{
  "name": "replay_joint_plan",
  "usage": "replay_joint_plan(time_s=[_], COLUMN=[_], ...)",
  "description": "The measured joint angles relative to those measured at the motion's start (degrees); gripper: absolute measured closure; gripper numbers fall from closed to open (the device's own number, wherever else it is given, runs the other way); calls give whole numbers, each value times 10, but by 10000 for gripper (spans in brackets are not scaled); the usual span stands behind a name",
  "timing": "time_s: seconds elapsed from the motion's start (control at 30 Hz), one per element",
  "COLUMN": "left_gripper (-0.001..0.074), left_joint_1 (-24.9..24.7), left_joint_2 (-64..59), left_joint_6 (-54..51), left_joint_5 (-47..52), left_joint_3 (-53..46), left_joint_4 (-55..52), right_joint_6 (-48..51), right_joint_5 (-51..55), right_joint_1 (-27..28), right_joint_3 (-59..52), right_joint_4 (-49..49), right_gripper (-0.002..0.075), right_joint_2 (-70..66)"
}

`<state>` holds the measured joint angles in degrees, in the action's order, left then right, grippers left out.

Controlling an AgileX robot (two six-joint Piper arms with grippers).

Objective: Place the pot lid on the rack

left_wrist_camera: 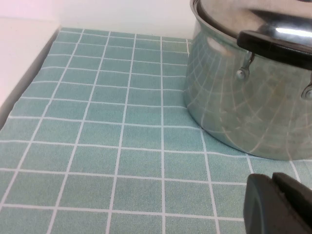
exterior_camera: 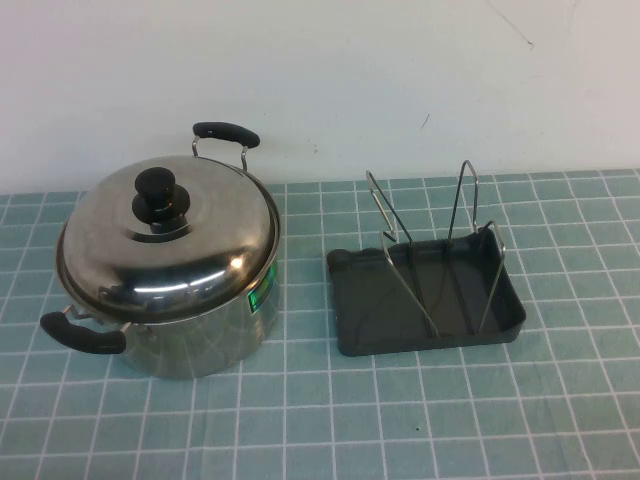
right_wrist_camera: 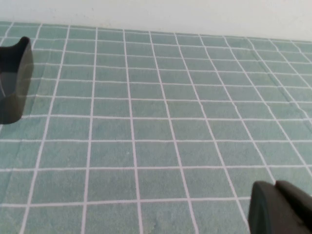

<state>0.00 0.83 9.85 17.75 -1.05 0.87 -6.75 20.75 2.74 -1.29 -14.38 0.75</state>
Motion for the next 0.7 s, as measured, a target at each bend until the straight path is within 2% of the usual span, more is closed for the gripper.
replay_joint_plan(time_s=[0.7], left_gripper=[738], left_joint_1=[0], left_joint_2=[0], left_joint_6=[-2], left_joint_5=[0], left_joint_3=[0], left_joint_4=[-9], right_joint_6=[0], right_joint_5=[0], right_joint_1=[0], right_joint_3=[0], right_joint_4=[0], right_gripper=[727], right_joint_2=[0])
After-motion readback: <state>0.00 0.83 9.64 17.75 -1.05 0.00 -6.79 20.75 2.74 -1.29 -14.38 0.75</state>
